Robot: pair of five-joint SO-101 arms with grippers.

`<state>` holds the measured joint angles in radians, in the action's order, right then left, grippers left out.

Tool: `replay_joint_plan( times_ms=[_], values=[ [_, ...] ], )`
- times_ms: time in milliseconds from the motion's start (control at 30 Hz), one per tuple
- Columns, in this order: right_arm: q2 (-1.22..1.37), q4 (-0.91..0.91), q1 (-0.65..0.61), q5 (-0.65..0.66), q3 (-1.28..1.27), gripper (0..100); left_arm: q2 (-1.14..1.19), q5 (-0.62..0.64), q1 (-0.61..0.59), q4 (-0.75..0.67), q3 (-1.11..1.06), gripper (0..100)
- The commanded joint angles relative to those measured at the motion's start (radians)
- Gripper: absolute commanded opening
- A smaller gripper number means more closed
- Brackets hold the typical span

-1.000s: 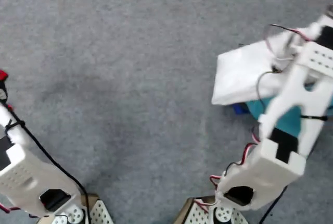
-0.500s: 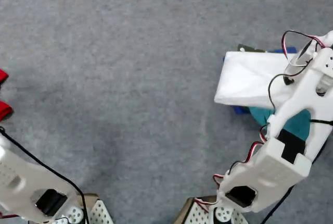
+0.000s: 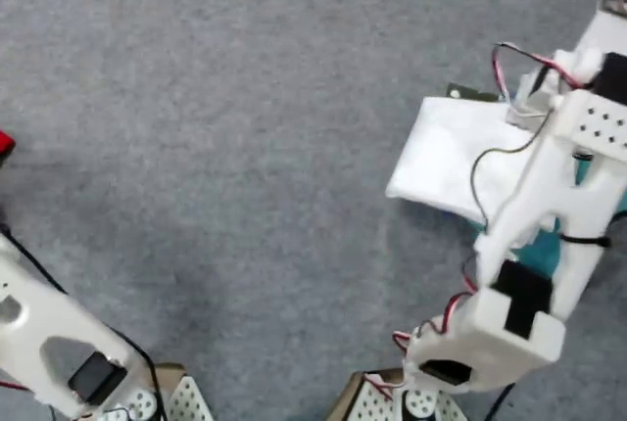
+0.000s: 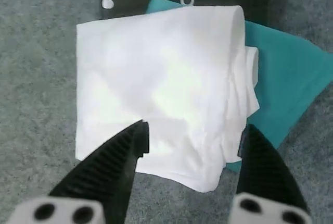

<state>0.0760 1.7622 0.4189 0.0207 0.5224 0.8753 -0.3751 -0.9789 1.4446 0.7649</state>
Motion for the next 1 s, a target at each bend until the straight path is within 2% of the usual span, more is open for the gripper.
replay_joint_plan(
  times_ms=[0,67,167,233,367,467,567,633,733,833,900,967],
  values=[
    [-0.081,-0.009,-0.072,-0.038,0.008,26.3,-0.005,-0.031,0.084,0.232,0.182,3],
    [-0.084,-0.009,-0.106,-0.077,0.008,26.3,-0.005,-0.032,0.143,0.325,0.298,3],
    [-0.084,-0.009,-0.153,-0.101,0.001,26.5,-0.044,-0.026,0.205,0.321,0.346,3],
    [-0.085,-0.009,-0.180,-0.101,0.008,26.5,-0.121,-0.026,0.240,0.321,0.298,3],
    [-0.076,-0.011,-0.210,-0.101,0.005,26.5,-0.344,-0.026,0.354,0.319,0.067,3],
    [-0.039,-0.011,-0.210,-0.126,0.016,26.5,-0.566,-0.026,0.504,0.316,-0.180,3],
    [0.002,-0.006,-0.209,-0.143,0.041,26.5,-0.801,-0.023,0.707,0.311,-0.390,3],
    [0.024,-0.005,-0.210,-0.143,0.068,26.5,-0.944,0.023,0.855,0.285,-0.495,3],
    [0.053,-0.003,-0.210,-0.143,0.108,26.5,-1.123,0.114,1.072,0.236,-0.610,3],
    [0.077,-0.003,-0.210,-0.143,0.127,26.5,-1.227,0.140,1.251,0.235,-0.691,3],
    [0.093,-0.003,-0.210,-0.143,0.125,26.5,-1.266,0.143,1.308,0.235,-0.731,5],
    [0.107,-0.003,-0.221,-0.143,0.119,26.5,-1.283,0.176,1.296,0.235,-0.756,15]
  ],
)
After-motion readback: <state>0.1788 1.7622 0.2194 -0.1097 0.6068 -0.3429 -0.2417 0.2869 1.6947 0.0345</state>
